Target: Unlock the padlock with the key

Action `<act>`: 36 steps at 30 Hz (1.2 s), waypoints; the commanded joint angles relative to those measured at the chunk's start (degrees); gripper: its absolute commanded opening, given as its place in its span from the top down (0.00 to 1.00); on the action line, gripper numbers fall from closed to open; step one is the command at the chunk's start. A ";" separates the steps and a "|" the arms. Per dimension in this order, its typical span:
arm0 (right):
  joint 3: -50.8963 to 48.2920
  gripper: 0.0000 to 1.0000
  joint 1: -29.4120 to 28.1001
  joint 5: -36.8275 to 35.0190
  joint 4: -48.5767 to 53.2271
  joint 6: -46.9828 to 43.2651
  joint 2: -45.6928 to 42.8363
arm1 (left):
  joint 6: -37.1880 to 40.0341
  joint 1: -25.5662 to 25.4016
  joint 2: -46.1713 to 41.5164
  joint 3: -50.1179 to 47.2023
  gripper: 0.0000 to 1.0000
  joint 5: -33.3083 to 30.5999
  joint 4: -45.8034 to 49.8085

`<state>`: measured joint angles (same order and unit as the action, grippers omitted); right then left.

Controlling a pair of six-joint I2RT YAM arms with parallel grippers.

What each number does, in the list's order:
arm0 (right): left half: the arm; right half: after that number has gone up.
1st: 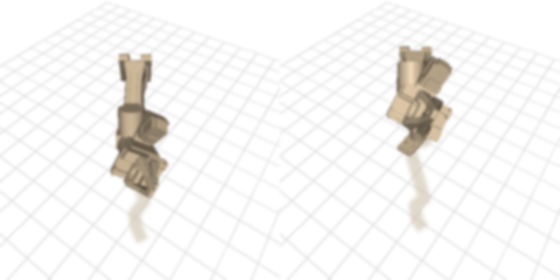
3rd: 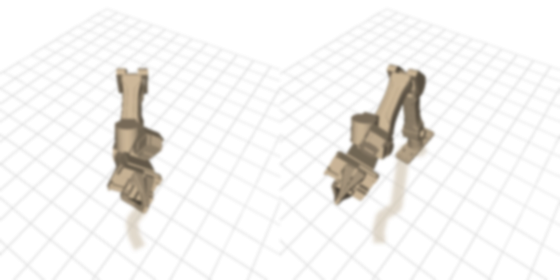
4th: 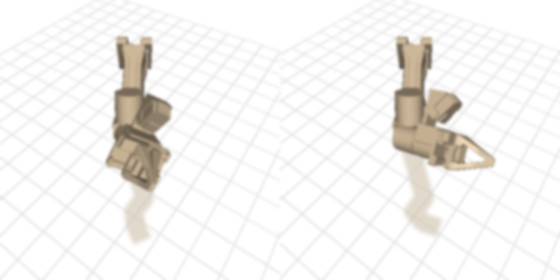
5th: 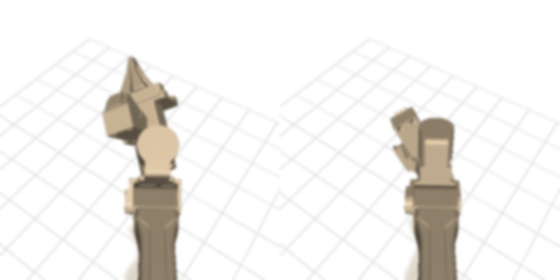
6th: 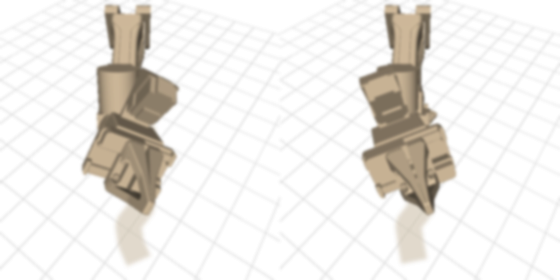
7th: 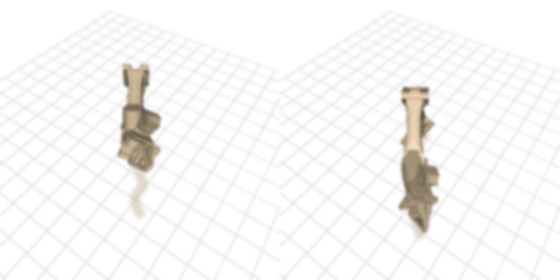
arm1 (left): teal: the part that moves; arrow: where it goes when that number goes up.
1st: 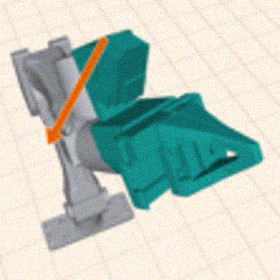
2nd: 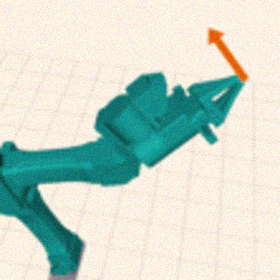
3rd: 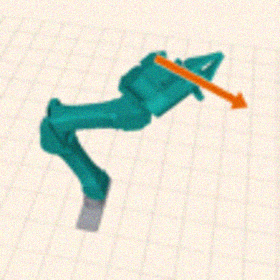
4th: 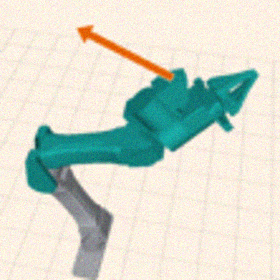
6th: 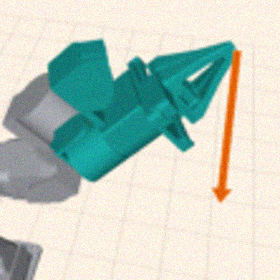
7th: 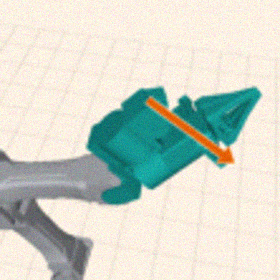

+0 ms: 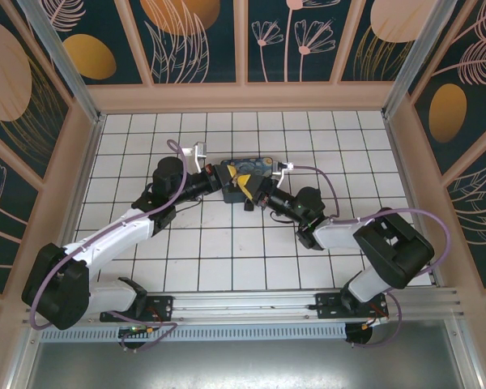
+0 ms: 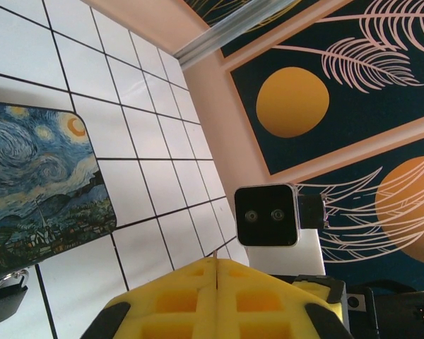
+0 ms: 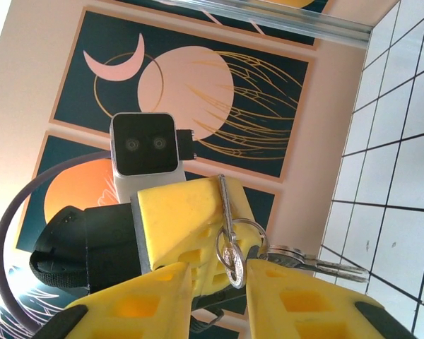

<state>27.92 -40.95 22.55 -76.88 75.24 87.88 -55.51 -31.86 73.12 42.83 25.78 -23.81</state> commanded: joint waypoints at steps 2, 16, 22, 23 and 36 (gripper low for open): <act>1.52 0.75 -0.71 0.46 -3.65 0.43 1.18 | -1.20 0.29 0.39 -0.42 1.00 1.77 -3.29; 1.67 0.86 -0.71 0.81 -5.98 1.00 2.19 | -3.93 0.24 1.06 -2.35 1.00 2.87 -6.46; 1.49 0.97 -0.70 0.97 -4.57 -0.15 1.16 | -4.85 0.22 1.13 -3.36 1.00 3.39 -7.80; 1.27 0.98 -0.71 0.84 -4.05 -0.56 0.87 | -4.89 0.19 1.01 -3.47 1.00 3.38 -7.91; 3.09 1.00 -0.28 1.87 26.72 -16.83 -9.14 | 7.39 1.95 -1.82 3.41 0.62 -0.50 13.28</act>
<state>28.51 -41.04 23.99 -61.63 66.28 82.28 -54.24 -30.72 73.25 42.28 26.30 -18.35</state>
